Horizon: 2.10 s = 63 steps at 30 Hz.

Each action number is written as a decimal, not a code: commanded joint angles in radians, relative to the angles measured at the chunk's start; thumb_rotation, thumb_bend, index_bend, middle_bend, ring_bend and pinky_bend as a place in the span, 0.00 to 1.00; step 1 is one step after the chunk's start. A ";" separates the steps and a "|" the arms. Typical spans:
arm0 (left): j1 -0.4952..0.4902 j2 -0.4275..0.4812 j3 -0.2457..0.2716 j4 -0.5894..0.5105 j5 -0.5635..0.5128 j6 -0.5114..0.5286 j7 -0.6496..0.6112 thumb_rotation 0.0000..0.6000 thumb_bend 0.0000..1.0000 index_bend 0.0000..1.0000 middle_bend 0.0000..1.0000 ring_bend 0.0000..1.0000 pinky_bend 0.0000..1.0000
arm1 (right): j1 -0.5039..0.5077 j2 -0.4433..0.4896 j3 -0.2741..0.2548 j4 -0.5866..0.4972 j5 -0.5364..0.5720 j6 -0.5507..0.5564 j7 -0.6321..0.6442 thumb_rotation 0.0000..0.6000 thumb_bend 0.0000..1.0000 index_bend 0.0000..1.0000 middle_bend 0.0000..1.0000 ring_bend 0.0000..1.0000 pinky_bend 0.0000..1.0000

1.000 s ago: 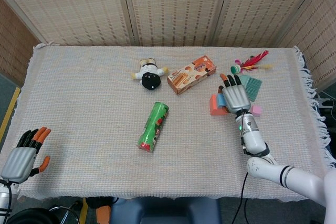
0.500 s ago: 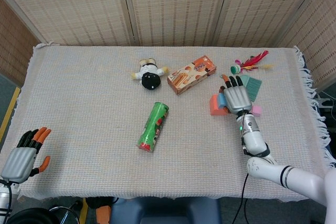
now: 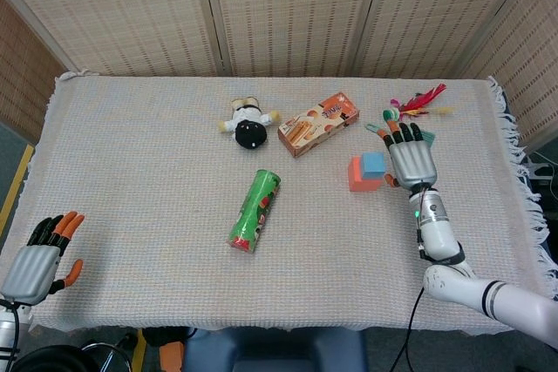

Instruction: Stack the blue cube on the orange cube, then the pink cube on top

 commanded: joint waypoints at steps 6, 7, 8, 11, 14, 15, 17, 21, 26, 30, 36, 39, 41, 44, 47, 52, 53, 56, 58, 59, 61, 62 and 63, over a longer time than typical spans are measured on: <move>-0.005 -0.002 0.008 -0.007 0.016 -0.006 0.004 1.00 0.44 0.00 0.00 0.00 0.06 | -0.087 0.018 -0.055 0.068 0.082 -0.034 0.047 1.00 0.14 0.17 0.00 0.00 0.00; -0.008 -0.002 0.007 -0.009 0.017 -0.009 0.005 1.00 0.44 0.00 0.00 0.00 0.06 | -0.093 0.006 -0.058 0.089 0.094 -0.048 0.058 1.00 0.14 0.19 0.00 0.00 0.00; -0.009 -0.001 0.007 -0.011 0.017 -0.011 0.006 1.00 0.44 0.00 0.00 0.00 0.06 | -0.099 -0.012 -0.058 0.117 0.108 -0.063 0.074 1.00 0.14 0.20 0.00 0.00 0.00; -0.009 0.000 0.009 -0.013 0.020 -0.010 0.004 1.00 0.45 0.00 0.00 0.00 0.06 | -0.113 -0.069 -0.052 0.195 0.125 -0.076 0.112 1.00 0.14 0.23 0.00 0.00 0.00; -0.009 0.001 0.008 -0.014 0.020 -0.008 0.002 1.00 0.45 0.00 0.00 0.00 0.06 | -0.119 -0.126 -0.045 0.272 0.131 -0.072 0.127 1.00 0.14 0.28 0.00 0.00 0.00; -0.008 0.002 0.007 -0.012 0.017 -0.007 -0.001 1.00 0.44 0.00 0.00 0.00 0.06 | -0.119 -0.147 -0.041 0.301 0.137 -0.074 0.128 1.00 0.14 0.30 0.00 0.00 0.00; -0.008 0.003 0.005 -0.010 0.013 -0.008 -0.004 1.00 0.45 0.00 0.00 0.00 0.06 | -0.117 -0.175 -0.033 0.339 0.143 -0.078 0.128 1.00 0.14 0.31 0.00 0.00 0.00; -0.006 0.006 0.007 -0.007 0.011 -0.006 -0.012 1.00 0.45 0.00 0.00 0.00 0.06 | -0.109 -0.226 -0.012 0.407 0.138 -0.070 0.127 1.00 0.14 0.36 0.00 0.00 0.00; -0.005 0.008 0.007 -0.007 0.009 -0.008 -0.014 1.00 0.45 0.00 0.00 0.00 0.06 | -0.098 -0.261 0.014 0.468 0.143 -0.099 0.126 1.00 0.14 0.39 0.01 0.00 0.00; -0.008 0.007 0.006 -0.007 0.004 -0.015 -0.011 1.00 0.45 0.00 0.00 0.00 0.06 | -0.087 -0.284 0.030 0.509 0.140 -0.128 0.125 1.00 0.14 0.39 0.02 0.00 0.00; -0.010 0.002 0.005 -0.002 -0.003 -0.023 -0.006 1.00 0.45 0.00 0.00 0.00 0.07 | -0.078 -0.311 0.040 0.554 0.116 -0.161 0.135 1.00 0.14 0.41 0.03 0.00 0.00; -0.010 0.001 0.005 -0.001 -0.006 -0.024 -0.005 1.00 0.45 0.00 0.00 0.00 0.07 | -0.078 -0.321 0.047 0.568 0.097 -0.162 0.151 1.00 0.14 0.47 0.04 0.00 0.00; -0.010 0.001 0.005 0.000 -0.007 -0.024 -0.004 1.00 0.45 0.00 0.00 0.00 0.07 | -0.080 -0.324 0.051 0.575 0.087 -0.161 0.157 1.00 0.14 0.52 0.05 0.00 0.00; -0.010 0.001 0.005 0.000 -0.008 -0.025 -0.003 1.00 0.45 0.00 0.00 0.00 0.07 | -0.084 -0.322 0.054 0.576 0.078 -0.159 0.158 1.00 0.14 0.55 0.06 0.00 0.00; -0.011 0.002 0.005 -0.002 -0.007 -0.026 -0.003 1.00 0.45 0.00 0.00 0.00 0.07 | -0.089 -0.311 0.060 0.561 0.069 -0.154 0.159 1.00 0.14 0.56 0.07 0.00 0.00; -0.009 0.003 0.007 -0.004 0.000 -0.019 -0.001 1.00 0.45 0.00 0.00 0.00 0.07 | -0.097 -0.265 0.071 0.490 0.047 -0.136 0.159 1.00 0.14 0.57 0.07 0.00 0.00; -0.009 0.003 0.008 -0.004 0.001 -0.020 0.000 1.00 0.45 0.00 0.00 0.00 0.07 | -0.097 -0.252 0.073 0.472 0.045 -0.135 0.156 1.00 0.14 0.57 0.07 0.00 0.00; -0.008 0.003 0.009 -0.005 0.003 -0.018 0.003 1.00 0.45 0.00 0.00 0.00 0.07 | -0.098 -0.196 0.086 0.393 0.038 -0.129 0.153 1.00 0.15 0.57 0.07 0.00 0.00; -0.008 0.002 0.010 -0.006 0.005 -0.018 0.004 1.00 0.45 0.00 0.00 0.00 0.07 | -0.098 -0.147 0.094 0.325 0.028 -0.126 0.153 1.00 0.16 0.57 0.07 0.00 0.00; -0.009 0.002 0.010 -0.006 0.005 -0.019 0.005 1.00 0.45 0.00 0.00 0.00 0.07 | -0.098 -0.115 0.097 0.283 0.022 -0.131 0.153 1.00 0.16 0.57 0.07 0.00 0.00; -0.009 0.002 0.011 -0.007 0.005 -0.019 0.008 1.00 0.45 0.00 0.00 0.00 0.07 | -0.095 -0.060 0.101 0.215 0.019 -0.146 0.149 1.00 0.17 0.57 0.07 0.00 0.00; -0.009 0.001 0.011 -0.006 0.005 -0.019 0.010 1.00 0.45 0.00 0.00 0.00 0.07 | -0.092 -0.022 0.101 0.171 0.018 -0.156 0.140 1.00 0.17 0.57 0.07 0.00 0.00; -0.009 0.001 0.011 -0.006 0.006 -0.019 0.011 1.00 0.45 0.00 0.00 0.00 0.07 | -0.089 0.005 0.101 0.140 0.019 -0.162 0.132 1.00 0.17 0.57 0.07 0.00 0.00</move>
